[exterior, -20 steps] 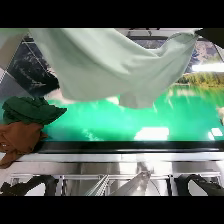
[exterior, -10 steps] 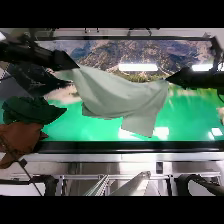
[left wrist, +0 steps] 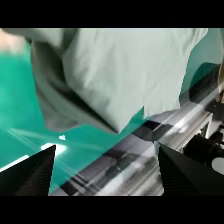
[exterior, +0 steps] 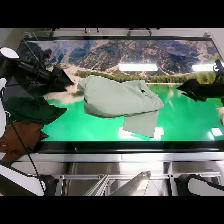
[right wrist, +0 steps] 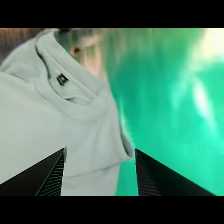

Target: Fold the shirts.

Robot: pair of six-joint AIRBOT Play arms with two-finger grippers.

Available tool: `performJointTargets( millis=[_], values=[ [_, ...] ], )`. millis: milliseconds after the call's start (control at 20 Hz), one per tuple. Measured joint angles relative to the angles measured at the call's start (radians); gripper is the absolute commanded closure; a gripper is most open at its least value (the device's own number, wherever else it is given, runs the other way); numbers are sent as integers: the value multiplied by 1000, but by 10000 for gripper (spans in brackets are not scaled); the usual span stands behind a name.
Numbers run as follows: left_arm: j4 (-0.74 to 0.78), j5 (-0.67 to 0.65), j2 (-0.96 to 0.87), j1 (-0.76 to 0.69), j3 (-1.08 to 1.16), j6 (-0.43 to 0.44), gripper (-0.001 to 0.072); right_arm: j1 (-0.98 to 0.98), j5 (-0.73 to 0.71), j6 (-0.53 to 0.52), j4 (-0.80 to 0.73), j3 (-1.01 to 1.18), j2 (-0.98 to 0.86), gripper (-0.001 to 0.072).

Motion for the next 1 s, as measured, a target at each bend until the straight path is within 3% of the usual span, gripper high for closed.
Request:
performJointTargets(
  millis=[100,350,400,450,500,700,750,850,900,950,1000],
  values=[
    [2,-3,35,10,-128,4,6,-17,16,11,-43,-38,-17,227],
    [6,137,87,-31,-412,53,6,13,37,23,-82,-150,-66,229],
    [5,171,90,-47,-446,59,6,30,39,23,-82,-163,-76,257],
    [5,214,92,-65,-478,66,6,53,40,23,-84,-173,-88,373],
    [6,253,92,-82,-499,70,6,76,39,23,-82,-180,-100,427],
    [-6,336,46,-140,-494,77,7,185,16,26,-24,-192,-150,426],
    [-19,343,23,-153,-472,76,87,209,3,26,-6,-193,-161,426],
    [-9,367,-31,-174,-415,73,542,248,-22,11,37,-194,-182,428],
    [-5,372,-63,-182,-382,71,681,262,-30,-2,64,-195,-190,451],
    [3,370,-84,-188,-349,66,706,272,-40,-20,92,-196,-196,543],
    [3,359,-106,-192,-313,64,706,278,-50,-40,113,-197,-200,693]
  ],
)
